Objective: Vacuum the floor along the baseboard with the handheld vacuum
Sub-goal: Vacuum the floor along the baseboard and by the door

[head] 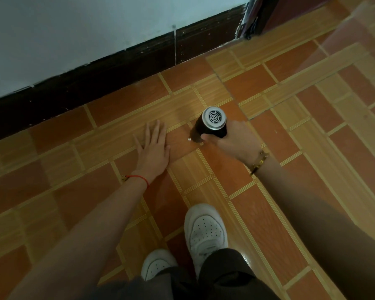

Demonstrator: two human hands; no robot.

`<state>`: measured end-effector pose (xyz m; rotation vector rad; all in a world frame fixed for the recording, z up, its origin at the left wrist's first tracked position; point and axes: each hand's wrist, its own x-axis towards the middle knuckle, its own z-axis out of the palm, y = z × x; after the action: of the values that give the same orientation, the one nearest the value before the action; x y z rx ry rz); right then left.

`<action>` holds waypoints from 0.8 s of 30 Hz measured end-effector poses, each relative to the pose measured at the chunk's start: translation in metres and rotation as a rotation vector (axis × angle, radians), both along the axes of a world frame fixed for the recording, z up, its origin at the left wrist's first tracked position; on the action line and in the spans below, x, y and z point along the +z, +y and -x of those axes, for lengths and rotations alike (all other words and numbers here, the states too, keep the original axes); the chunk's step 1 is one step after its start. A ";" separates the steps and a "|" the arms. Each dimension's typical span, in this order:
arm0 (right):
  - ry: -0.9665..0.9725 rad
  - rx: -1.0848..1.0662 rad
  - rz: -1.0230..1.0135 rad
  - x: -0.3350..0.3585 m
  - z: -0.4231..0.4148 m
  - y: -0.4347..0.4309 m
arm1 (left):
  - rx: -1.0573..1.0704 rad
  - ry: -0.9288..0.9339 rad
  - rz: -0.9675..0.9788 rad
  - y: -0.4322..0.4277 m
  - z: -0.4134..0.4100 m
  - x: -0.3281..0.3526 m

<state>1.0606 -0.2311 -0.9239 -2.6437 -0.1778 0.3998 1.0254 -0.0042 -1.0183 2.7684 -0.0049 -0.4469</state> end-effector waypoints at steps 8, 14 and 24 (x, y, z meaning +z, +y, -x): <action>-0.091 -0.209 0.056 -0.001 -0.020 -0.004 | -0.040 -0.019 0.014 -0.008 -0.021 0.004; 0.040 -0.062 -0.066 -0.001 -0.031 -0.006 | -0.045 -0.048 -0.007 -0.015 -0.033 0.001; 0.142 0.101 -0.091 0.004 -0.040 -0.002 | 0.000 0.033 0.011 -0.013 -0.031 -0.008</action>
<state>1.1008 -0.2332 -0.9197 -2.5126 -0.2783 0.5971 1.0563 -0.0173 -1.0259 2.7497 0.0004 -0.4905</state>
